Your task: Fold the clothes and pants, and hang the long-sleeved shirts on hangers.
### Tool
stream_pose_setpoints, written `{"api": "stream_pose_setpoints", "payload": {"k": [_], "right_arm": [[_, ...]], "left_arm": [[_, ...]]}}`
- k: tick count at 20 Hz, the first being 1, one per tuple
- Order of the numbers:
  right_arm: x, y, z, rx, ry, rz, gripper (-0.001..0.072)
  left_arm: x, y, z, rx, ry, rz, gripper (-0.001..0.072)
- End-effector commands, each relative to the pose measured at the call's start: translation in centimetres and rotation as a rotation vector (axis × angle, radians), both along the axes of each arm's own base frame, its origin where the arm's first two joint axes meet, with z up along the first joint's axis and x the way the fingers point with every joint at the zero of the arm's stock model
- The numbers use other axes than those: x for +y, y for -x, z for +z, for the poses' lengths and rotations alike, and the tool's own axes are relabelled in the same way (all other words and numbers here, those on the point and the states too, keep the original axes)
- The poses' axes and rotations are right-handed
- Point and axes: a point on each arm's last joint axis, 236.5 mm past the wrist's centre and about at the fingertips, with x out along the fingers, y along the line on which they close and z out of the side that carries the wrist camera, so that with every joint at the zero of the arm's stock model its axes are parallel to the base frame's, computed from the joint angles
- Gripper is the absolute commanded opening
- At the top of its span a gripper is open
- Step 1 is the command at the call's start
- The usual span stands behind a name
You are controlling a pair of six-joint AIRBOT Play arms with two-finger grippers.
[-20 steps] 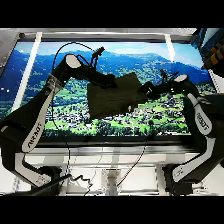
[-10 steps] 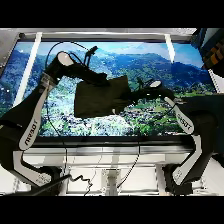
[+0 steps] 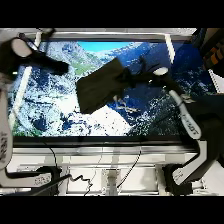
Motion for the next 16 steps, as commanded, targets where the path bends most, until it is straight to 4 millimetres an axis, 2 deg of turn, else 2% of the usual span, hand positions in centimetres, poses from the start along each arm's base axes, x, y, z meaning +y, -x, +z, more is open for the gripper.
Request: {"api": "stream_pose_setpoints", "payload": {"k": [1,3,5,6,8,11,12,13,16], "right_arm": [[-8.6,-0.4,11.4,-0.194,-0.032,-0.134,0.0028],[-15.4,0.6,15.7,-0.23,0.004,-0.277,0.0027],[-22.6,2.8,18.3,-0.249,0.105,-0.429,0.0028],[-26.0,4.2,19.0,-0.244,0.164,-0.503,0.0028],[-33.5,8.1,20.0,-0.212,0.285,-0.683,0.0028],[-41.7,13.7,22.2,-0.215,0.368,-0.902,0.0027],[-43.6,15.4,22.0,-0.191,0.384,-0.945,0.0027],[-45.5,17.4,20.8,-0.14,0.428,-0.962,0.0027],[-49.7,23.7,15.3,0.13,0.6,-1.012,0.0027]], "left_arm": [[8.8,2.7,7.6,-0.176,-0.301,0.152,0.0016],[8.7,4.3,10.3,-0.239,-0.292,0.16,0.0016],[8.4,5.4,12.0,-0.279,-0.272,0.159,0.0015],[8.4,5.8,12.6,-0.291,-0.269,0.161,0.0015],[8.5,6.6,12.8,-0.285,-0.268,0.163,0.0015],[8.5,7.2,12.2,-0.251,-0.268,0.165,0.0015],[8.5,7.2,12.1,-0.246,-0.269,0.165,0.0016],[8.5,7.2,12.1,-0.246,-0.269,0.165,0.0015],[8.5,7.2,12.1,-0.246,-0.269,0.165,0.0015]]}}
